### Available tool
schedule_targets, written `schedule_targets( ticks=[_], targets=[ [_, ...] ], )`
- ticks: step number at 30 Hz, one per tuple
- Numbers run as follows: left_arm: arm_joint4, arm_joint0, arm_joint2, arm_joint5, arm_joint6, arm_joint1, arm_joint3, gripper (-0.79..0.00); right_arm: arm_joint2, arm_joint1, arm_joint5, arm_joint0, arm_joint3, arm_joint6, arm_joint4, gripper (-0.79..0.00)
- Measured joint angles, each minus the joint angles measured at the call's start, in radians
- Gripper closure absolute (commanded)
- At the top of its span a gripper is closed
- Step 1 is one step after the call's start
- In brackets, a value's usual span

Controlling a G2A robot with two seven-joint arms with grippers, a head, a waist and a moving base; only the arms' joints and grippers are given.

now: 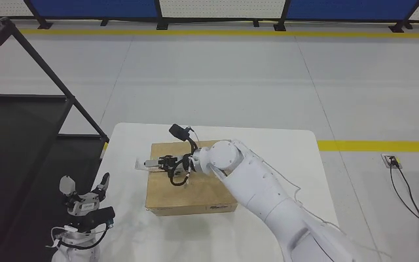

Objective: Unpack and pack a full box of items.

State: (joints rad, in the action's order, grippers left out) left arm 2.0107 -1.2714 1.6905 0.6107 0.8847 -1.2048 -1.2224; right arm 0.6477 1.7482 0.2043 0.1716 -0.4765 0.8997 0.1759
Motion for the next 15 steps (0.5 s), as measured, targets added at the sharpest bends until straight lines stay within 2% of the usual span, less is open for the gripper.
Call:
schedule_targets(
  ticks=[7,15],
  targets=[
    [0.012,0.009,-0.009,-0.005,0.0,0.0,-0.001,-0.785,0.068,-0.059,-0.017,0.023,-0.046,0.032,-0.04,-0.785],
    [0.027,0.018,-0.02,-0.013,-0.002,0.0,-0.005,-0.785,0.149,-0.142,-0.111,0.088,-0.168,0.097,-0.127,-0.785]
  ],
)
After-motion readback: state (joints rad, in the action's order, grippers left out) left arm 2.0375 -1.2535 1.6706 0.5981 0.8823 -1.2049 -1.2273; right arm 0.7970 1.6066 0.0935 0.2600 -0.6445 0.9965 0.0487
